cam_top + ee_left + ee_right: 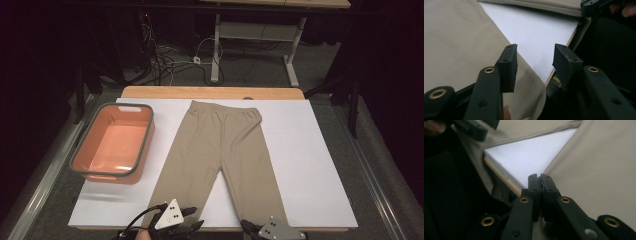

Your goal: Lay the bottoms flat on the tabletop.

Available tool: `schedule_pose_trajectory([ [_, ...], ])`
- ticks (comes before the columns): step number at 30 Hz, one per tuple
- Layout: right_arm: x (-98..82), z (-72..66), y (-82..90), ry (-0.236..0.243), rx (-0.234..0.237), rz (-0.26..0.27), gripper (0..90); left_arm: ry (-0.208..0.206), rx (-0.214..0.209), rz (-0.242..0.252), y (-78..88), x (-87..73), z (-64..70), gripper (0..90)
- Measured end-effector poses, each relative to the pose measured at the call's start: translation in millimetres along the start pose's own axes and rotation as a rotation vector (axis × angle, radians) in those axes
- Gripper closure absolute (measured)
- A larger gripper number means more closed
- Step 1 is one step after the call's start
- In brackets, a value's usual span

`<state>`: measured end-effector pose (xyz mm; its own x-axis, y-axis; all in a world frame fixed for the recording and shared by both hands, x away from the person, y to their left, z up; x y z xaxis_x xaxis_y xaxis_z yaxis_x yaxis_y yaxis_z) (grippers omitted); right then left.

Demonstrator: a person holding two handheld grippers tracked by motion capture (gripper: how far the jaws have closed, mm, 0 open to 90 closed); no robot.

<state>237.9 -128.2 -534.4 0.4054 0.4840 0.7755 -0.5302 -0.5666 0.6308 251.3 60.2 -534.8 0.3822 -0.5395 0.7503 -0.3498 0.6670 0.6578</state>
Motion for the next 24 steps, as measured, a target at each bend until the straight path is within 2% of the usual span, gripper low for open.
schedule_pose_trajectory([
  [2,-1.9,0.5,-1.4,-0.004,0.002,-0.008,77.7,0.008,0.002,-0.002,-0.4,-2.0,-2.2,53.3],
  [4,-1.8,10.8,4.8,-0.05,-0.02,0.011,73.2,0.014,0.016,-0.011,-2.1,-3.8,-6.5,55.7],
  [7,-8.8,37.4,17.9,-0.097,-0.105,0.024,67.8,0.022,0.021,-0.026,-5.9,-5.3,-11.2,59.3],
  [10,-24.3,69.4,29.1,-0.174,-0.189,0.022,62.8,0.018,0.027,-0.059,-13.5,-8.6,-12.9,62.7],
  [11,-29.1,78.5,31.8,-0.198,-0.216,0.02,60.5,0.017,0.031,-0.051,-14.5,-8.1,-13.1,63.6],
  [13,-37.1,91.5,33.7,-0.229,-0.254,0.01,58.3,0.03,0.037,-0.054,-15.5,-6.6,-14.6,67.9],
  [14,-40.2,94.6,32.7,-0.241,-0.257,0.005,58.3,0.033,0.039,-0.052,-16.2,-6.2,-15.2,69.7],
  [16,-42.2,97.4,30.8,-0.236,-0.266,0.011,64.3,0.033,0.047,-0.047,-17.5,-5.6,-15.5,74.6],
  [17,-42.1,97.7,30.8,-0.236,-0.269,0.013,73.2,0.028,0.047,-0.05,-18.0,-5.1,-15.0,77.3],
  [19,-41.9,94.1,29.3,-0.236,-0.234,0.026,87.6,0.02,0.044,-0.053,-19.2,-4.2,-13.8,83.3],
  [21,-41.3,93.0,29.6,-0.221,-0.221,0.021,90.0,0.05,0.012,-0.049,-19.4,-3.5,-14.4,85.9],
  [23,-41.4,96.9,34.6,-0.212,-0.246,0.012,90.0,0.089,-0.02,-0.034,-18.9,-3.8,-16.5,86.7],
  [24,-41.2,100.0,39.4,-0.216,-0.258,0.019,90.0,0.085,-0.015,-0.034,-19.0,-3.5,-16.1,86.8],
])
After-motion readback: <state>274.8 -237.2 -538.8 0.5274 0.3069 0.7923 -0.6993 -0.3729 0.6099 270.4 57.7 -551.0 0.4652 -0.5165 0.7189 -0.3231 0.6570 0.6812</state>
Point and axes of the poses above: each handheld gripper's, and its own axes: y roughly backward along the jaws, x roughly out of its top, z roughly to its right, the point moved 9 cm from there along -y, roughly forward along the jaws, and after that the axes turned 4 degrees about -z, right-handed, at the moved point
